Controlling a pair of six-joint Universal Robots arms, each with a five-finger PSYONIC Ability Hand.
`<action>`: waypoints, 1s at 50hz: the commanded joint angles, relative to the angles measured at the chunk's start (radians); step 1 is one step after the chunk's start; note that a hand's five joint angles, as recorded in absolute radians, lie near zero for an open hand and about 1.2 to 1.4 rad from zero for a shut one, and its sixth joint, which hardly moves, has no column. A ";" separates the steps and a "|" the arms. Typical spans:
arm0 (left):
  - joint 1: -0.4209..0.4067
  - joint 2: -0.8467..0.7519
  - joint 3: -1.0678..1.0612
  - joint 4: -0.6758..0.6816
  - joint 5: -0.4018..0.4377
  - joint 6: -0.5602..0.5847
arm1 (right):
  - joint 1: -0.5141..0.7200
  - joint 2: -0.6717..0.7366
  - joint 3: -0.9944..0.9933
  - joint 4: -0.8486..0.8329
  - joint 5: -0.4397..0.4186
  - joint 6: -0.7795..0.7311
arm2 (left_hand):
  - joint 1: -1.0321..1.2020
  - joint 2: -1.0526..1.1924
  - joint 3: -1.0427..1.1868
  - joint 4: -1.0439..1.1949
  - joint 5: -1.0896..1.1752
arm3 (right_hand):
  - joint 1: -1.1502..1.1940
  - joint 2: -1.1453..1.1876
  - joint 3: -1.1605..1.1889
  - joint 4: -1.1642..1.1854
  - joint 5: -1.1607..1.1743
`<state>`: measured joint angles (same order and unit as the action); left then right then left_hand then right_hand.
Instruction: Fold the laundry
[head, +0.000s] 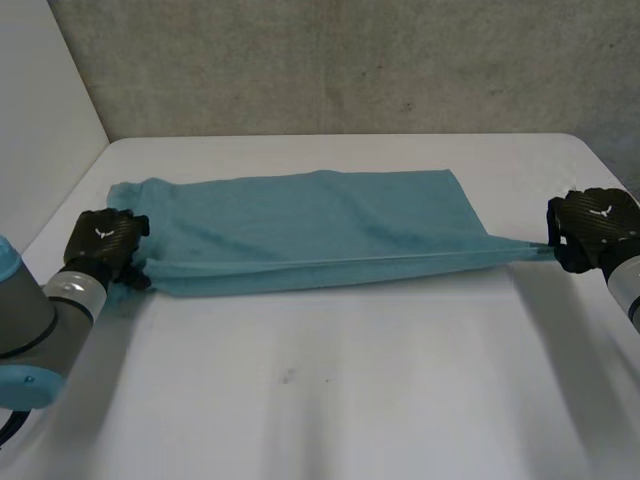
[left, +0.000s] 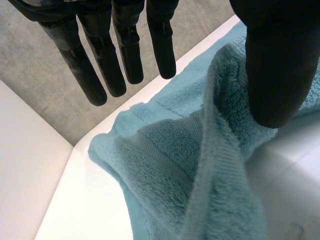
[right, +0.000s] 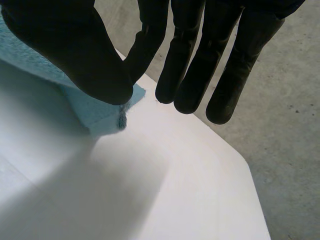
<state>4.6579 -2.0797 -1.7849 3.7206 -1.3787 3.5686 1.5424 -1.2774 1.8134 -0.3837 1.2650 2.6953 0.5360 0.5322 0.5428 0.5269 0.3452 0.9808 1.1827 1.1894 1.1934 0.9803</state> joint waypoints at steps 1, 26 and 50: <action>0.013 0.096 -0.073 -0.048 -0.003 -0.002 | -0.004 0.009 -0.003 -0.011 0.001 -0.003 | 0.021 0.025 0.014 0.030 0.037 | 0.415 0.214 0.207 0.203 0.241; 0.045 0.184 -0.143 -0.126 -0.002 -0.001 | -0.005 -0.014 -0.080 0.233 -0.177 0.218 | 0.215 0.219 0.208 0.224 0.231 | -0.544 -0.745 -0.752 -0.756 -0.718; 0.079 0.254 -0.157 -0.133 0.001 -0.010 | -0.047 0.171 -0.115 0.295 -0.223 -0.127 | 0.053 0.057 0.046 0.062 0.070 | -0.403 -0.605 -0.611 -0.615 -0.577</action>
<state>4.7368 -1.8221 -1.9416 3.5871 -1.3788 3.5582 1.4948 -1.1306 1.6991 -0.0878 1.0286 2.5790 0.5580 0.5527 0.5602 0.5467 0.3658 0.3953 0.4812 0.4832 0.4871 0.3001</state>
